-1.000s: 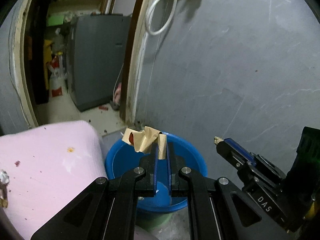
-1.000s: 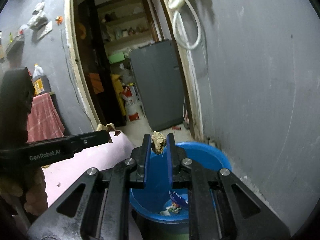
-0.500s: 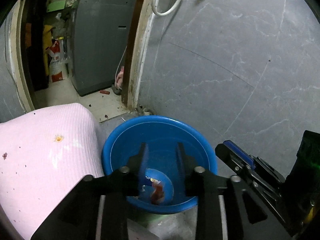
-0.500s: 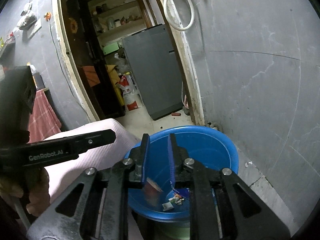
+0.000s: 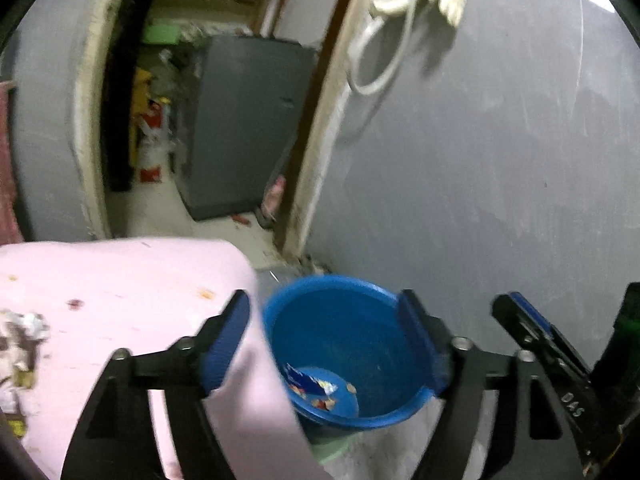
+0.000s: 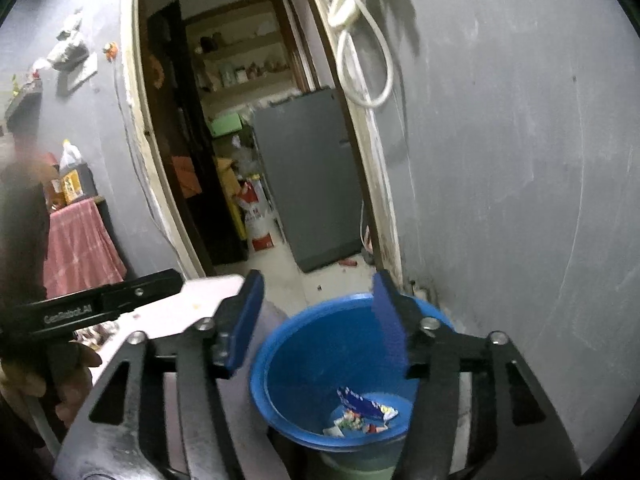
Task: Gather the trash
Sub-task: 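Open both tools over the blue bucket to drop the scraps, then move both tools back over the remaining trash on the table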
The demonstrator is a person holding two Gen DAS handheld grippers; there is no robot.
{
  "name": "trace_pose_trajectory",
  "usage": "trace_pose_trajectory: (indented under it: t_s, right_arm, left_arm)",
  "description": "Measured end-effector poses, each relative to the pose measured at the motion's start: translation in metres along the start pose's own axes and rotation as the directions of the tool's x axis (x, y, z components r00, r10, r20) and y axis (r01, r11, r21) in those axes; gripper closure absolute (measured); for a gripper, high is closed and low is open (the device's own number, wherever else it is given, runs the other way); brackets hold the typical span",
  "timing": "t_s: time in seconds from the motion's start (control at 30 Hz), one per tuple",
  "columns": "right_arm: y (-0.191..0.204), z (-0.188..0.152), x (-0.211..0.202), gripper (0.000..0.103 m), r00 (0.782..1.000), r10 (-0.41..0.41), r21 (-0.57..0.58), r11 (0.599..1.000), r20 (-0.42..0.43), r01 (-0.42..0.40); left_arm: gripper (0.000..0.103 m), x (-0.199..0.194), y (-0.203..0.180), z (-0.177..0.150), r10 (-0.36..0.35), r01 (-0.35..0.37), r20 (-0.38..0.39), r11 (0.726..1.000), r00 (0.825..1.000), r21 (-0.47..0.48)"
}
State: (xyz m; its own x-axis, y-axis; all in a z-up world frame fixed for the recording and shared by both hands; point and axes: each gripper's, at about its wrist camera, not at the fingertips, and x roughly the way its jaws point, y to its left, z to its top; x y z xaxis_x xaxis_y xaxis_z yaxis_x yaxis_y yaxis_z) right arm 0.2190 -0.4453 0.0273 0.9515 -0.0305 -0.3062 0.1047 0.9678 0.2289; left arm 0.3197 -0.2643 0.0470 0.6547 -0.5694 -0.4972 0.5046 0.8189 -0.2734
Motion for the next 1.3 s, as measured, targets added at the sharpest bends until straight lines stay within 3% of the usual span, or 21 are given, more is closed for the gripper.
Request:
trace_pose_trajectory:
  t_s: [0.17,0.37,0.57,0.93,1.1,1.3]
  right_arm:
    - [0.029,0.017,-0.024,0.020,0.997,0.038,-0.029,0.999,0.073,-0.036]
    - [0.067,0.028,-0.041,0.000,0.985,0.106,-0.068,0.993,0.133,-0.098]
    - [0.108,0.027,-0.045,0.000,0.974,0.178,-0.116,0.980,0.144,-0.162]
    - [0.191,0.005,-0.028,0.000,0.949,0.308,-0.164,0.942,0.069,-0.294]
    - [0.219,-0.009,-0.014,0.000,0.939,0.343,-0.184,0.924,0.007,-0.336]
    - [0.244,-0.029,0.007,0.000,0.924,0.374,-0.201,0.902,-0.082,-0.383]
  left_arm:
    - [0.007,-0.053,0.022,0.015,0.076,-0.072,0.123,0.997,0.989,-0.034]
    - [0.003,-0.113,0.050,0.022,0.157,-0.147,0.227,0.987,0.961,-0.064]
    - [0.002,-0.162,0.083,0.013,0.245,-0.225,0.264,0.969,0.933,-0.107]
    - [0.002,-0.232,0.161,-0.026,0.442,-0.396,0.262,0.893,0.858,-0.213]
    - [0.002,-0.243,0.187,-0.049,0.478,-0.422,0.227,0.870,0.848,-0.256]
    - [0.002,-0.240,0.209,-0.072,0.493,-0.438,0.159,0.852,0.855,-0.286]
